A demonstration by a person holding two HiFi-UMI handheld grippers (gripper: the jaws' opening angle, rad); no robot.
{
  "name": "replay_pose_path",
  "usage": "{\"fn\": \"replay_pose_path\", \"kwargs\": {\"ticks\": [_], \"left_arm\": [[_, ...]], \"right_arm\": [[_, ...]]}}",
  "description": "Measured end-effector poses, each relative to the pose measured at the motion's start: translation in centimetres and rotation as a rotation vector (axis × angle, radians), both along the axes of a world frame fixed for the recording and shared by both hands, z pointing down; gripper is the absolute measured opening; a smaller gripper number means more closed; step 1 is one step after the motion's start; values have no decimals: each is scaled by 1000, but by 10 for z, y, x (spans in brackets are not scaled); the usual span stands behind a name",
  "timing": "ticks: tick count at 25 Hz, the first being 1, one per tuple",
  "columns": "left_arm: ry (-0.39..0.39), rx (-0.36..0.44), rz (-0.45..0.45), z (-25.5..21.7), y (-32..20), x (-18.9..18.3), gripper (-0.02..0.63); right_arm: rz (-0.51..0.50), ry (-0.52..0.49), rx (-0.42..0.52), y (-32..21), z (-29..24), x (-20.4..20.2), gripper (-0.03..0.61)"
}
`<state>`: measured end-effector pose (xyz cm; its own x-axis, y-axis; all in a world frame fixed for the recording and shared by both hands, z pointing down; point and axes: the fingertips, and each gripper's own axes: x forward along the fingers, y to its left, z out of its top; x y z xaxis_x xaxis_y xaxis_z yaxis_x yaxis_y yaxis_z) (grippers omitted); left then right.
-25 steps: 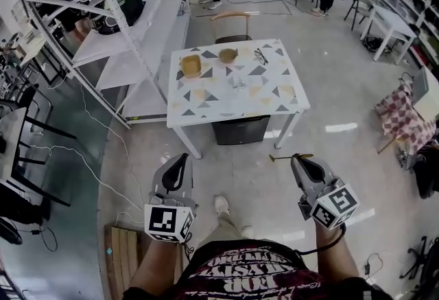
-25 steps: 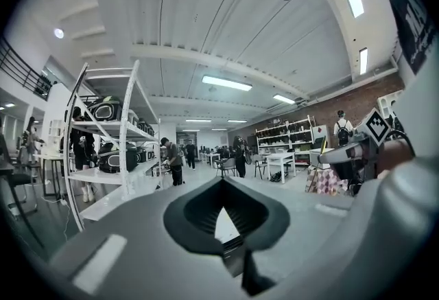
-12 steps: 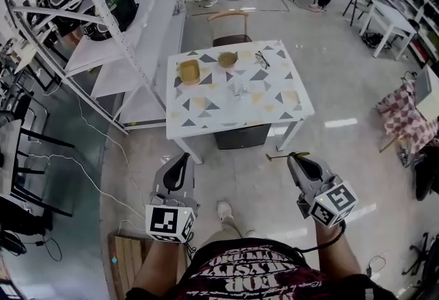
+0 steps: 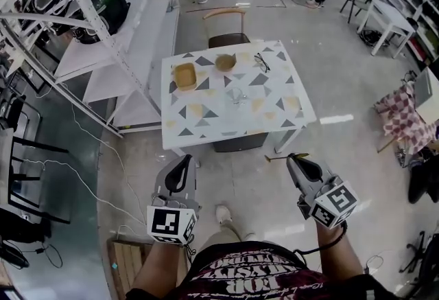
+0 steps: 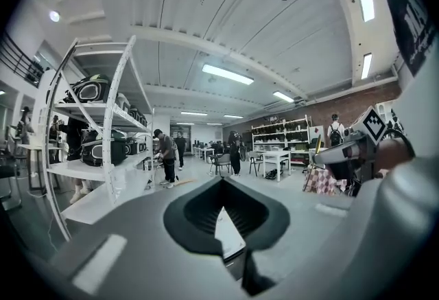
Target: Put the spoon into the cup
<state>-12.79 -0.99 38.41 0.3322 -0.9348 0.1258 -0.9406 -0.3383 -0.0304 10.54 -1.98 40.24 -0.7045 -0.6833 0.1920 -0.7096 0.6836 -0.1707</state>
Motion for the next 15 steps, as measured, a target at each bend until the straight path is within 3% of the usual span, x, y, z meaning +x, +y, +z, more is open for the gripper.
{"fn": "replay_pose_path", "kwargs": {"ticks": [15], "left_arm": [[12,12,54,-7,-65,-30,0]], "right_arm": [[64,4,17,-52,-11,-27,34]]}}
